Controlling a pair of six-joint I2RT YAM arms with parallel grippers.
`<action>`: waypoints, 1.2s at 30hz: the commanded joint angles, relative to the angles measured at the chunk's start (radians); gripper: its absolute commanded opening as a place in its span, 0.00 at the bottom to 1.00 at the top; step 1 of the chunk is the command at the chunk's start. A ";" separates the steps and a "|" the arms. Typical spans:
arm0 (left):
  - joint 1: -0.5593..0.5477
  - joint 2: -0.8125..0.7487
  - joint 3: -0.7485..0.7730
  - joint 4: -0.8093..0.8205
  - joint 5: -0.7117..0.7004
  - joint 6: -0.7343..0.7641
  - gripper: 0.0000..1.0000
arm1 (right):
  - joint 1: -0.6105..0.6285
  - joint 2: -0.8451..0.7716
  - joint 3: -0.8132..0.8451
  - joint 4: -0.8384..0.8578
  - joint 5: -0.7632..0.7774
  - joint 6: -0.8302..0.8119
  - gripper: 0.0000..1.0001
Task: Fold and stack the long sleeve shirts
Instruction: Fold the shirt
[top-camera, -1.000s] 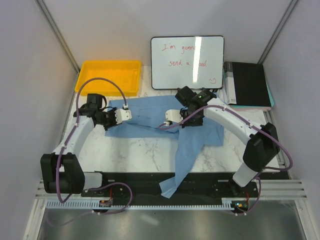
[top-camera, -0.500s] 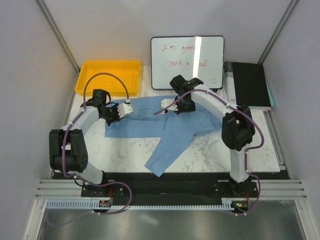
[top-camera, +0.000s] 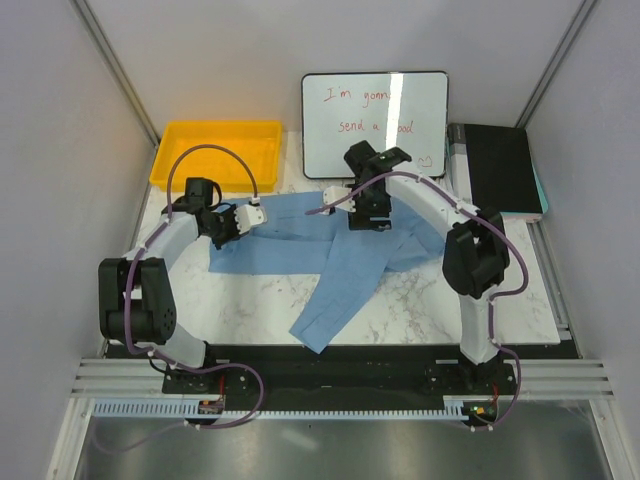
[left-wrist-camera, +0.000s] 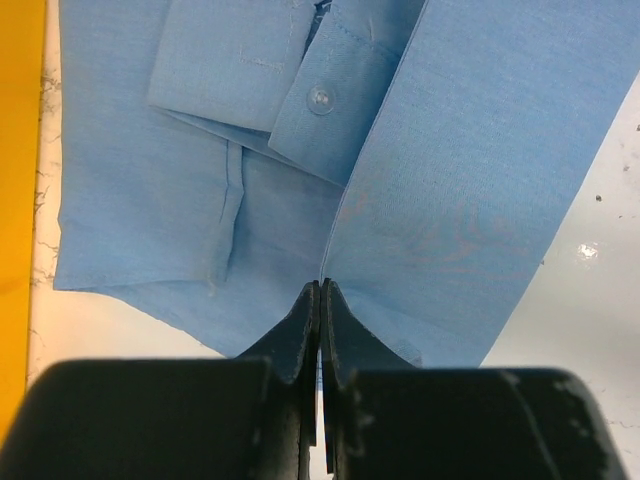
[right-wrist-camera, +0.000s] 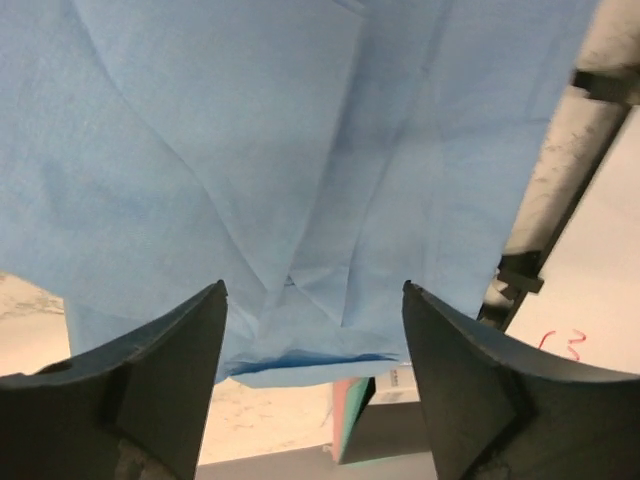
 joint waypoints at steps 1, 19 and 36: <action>0.005 -0.020 -0.008 0.022 -0.019 -0.024 0.02 | -0.123 -0.095 0.171 -0.130 -0.240 0.177 0.84; 0.006 0.002 -0.016 0.025 -0.054 -0.047 0.02 | -0.514 -0.421 -0.500 -0.048 -0.464 -0.117 0.77; 0.011 -0.009 -0.020 0.022 -0.080 -0.059 0.02 | -0.474 -0.324 -0.575 0.121 -0.419 -0.025 0.11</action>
